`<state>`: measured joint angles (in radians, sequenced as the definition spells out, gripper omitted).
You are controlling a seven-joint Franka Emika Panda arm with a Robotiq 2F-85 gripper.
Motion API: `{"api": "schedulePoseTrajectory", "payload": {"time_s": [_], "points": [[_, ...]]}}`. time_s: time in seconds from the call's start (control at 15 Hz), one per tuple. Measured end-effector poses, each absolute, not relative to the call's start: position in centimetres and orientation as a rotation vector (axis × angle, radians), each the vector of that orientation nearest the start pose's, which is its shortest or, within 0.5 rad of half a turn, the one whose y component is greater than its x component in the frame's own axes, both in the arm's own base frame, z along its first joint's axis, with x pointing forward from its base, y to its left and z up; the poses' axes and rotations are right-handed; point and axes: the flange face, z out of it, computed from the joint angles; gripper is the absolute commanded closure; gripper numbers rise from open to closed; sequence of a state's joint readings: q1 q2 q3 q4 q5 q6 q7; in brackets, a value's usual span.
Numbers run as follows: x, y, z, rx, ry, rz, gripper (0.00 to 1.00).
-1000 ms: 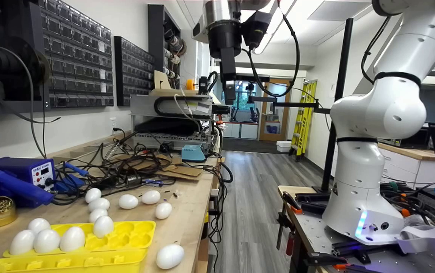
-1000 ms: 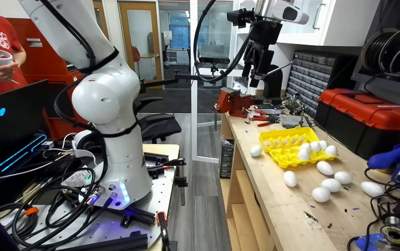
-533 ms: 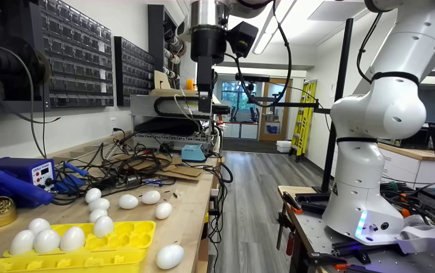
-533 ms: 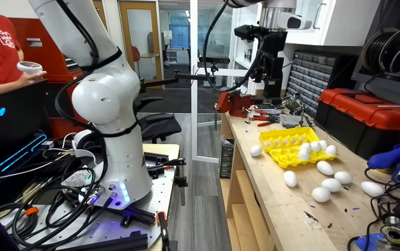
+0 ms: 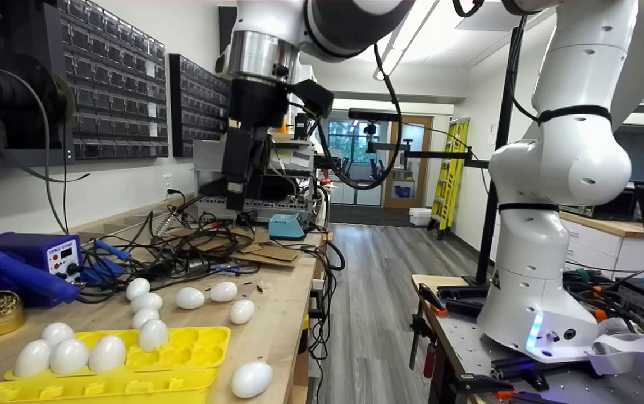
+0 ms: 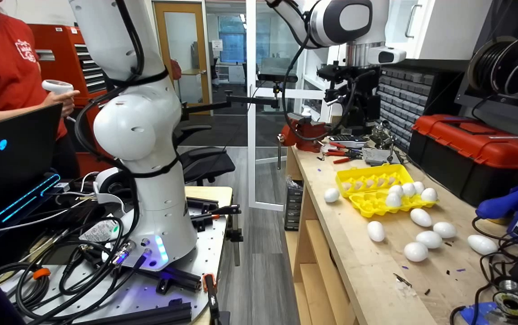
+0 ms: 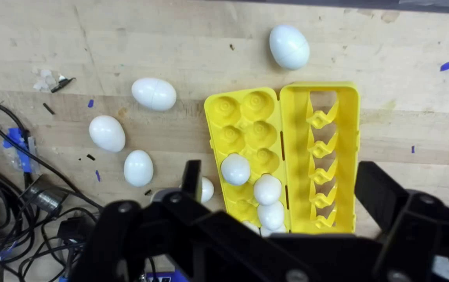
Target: Remove one egg from the box and place it on the countertop
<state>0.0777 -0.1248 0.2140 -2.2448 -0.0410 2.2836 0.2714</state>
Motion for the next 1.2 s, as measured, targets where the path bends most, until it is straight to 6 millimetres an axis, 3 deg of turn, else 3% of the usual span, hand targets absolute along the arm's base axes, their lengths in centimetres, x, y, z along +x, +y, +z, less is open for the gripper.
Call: {"api": "schedulePoseTrajectory", "payload": {"time_s": [0.27, 0.73, 1.2], "points": [[51.8, 15.7, 42.8, -3.159, -0.06, -0.298, 0.0], [52.0, 15.7, 42.7, -3.159, -0.06, -0.298, 0.0], [53.5, 16.5, 40.6, -3.151, -0.09, -0.294, 0.0]]}}
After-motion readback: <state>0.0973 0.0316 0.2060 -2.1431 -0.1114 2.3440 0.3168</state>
